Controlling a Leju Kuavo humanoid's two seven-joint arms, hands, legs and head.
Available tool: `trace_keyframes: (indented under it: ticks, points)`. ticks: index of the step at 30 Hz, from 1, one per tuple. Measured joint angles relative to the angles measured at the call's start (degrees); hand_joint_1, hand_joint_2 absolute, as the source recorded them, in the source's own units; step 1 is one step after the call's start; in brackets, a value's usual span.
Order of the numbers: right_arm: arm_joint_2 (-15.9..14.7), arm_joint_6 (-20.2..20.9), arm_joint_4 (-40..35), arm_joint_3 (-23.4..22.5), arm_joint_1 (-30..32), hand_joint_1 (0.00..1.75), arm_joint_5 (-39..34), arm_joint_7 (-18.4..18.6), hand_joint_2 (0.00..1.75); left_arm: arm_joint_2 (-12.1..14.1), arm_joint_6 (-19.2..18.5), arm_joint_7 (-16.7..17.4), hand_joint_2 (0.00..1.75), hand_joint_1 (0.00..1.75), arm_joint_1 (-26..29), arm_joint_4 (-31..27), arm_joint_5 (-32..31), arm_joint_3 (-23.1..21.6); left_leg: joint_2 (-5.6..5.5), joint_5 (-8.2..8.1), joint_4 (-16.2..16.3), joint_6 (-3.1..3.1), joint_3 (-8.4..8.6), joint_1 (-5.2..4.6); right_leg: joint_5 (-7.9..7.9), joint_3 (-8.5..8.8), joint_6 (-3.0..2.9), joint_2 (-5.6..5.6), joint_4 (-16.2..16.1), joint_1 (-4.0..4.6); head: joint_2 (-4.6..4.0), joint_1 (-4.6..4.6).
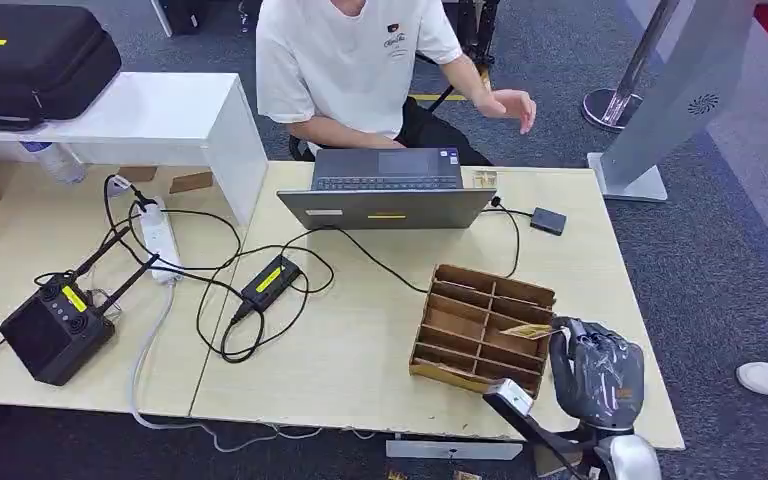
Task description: Pass the card to the sensor for recognition and then transmit it.
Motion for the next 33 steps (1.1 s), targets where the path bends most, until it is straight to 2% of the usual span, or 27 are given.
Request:
trace_keyframes:
  ticks: [8, 11, 17, 23, 33]
  points:
    - [-1.4, 0.0, 0.1, 1.4, -1.8, 1.75, 0.1, 1.1, 1.75, 0.0, -0.2, 0.2, 1.75, 0.0, -0.1, 0.0, -0.8, 0.0, 0.0, 0.0, 0.0, 0.0, -0.02, 0.01, 0.0, 0.01, 0.0, 0.0, 0.0, 0.01, 0.0, 0.02]
    - [-2.3, 0.0, 0.6, 2.3, -4.5, 1.75, -0.8, 2.2, 1.75, 0.0, -0.4, 0.4, 1.75, 0.0, -0.1, 0.0, -2.2, 0.0, 0.04, 0.03, 0.0, -0.03, -0.02, 0.0, 0.05, 0.01, -0.01, 0.05, 0.0, 0.0, 0.0, 0.02]
    - [-5.5, 0.3, 5.4, 5.3, -15.3, 1.75, -1.9, 6.0, 1.75, 0.1, -1.0, 0.8, 1.75, 0.0, -0.4, 0.0, -5.5, 0.0, 0.04, 0.14, 0.0, -0.02, 0.0, 0.0, 0.16, 0.02, 0.0, 0.06, 0.0, 0.0, 0.0, 0.04]
    - [-8.6, 1.4, 12.8, 8.8, -28.7, 1.75, -2.5, 7.8, 1.75, 0.3, -1.8, 0.9, 1.75, 0.0, -0.6, 0.0, -7.7, 0.0, 0.07, 0.21, 0.0, -0.01, 0.0, 0.01, 0.26, -0.02, 0.0, 0.11, 0.0, 0.01, 0.0, 0.02]
    - [-9.5, 4.5, 24.2, 14.1, -43.9, 1.75, -2.7, 10.2, 1.75, 0.4, -2.6, 0.9, 1.75, 0.0, -0.7, 0.0, -9.6, 0.0, 0.01, 0.24, 0.0, -0.02, -0.04, 0.03, 0.26, -0.04, 0.0, 0.07, 0.0, 0.03, 0.0, 0.02]
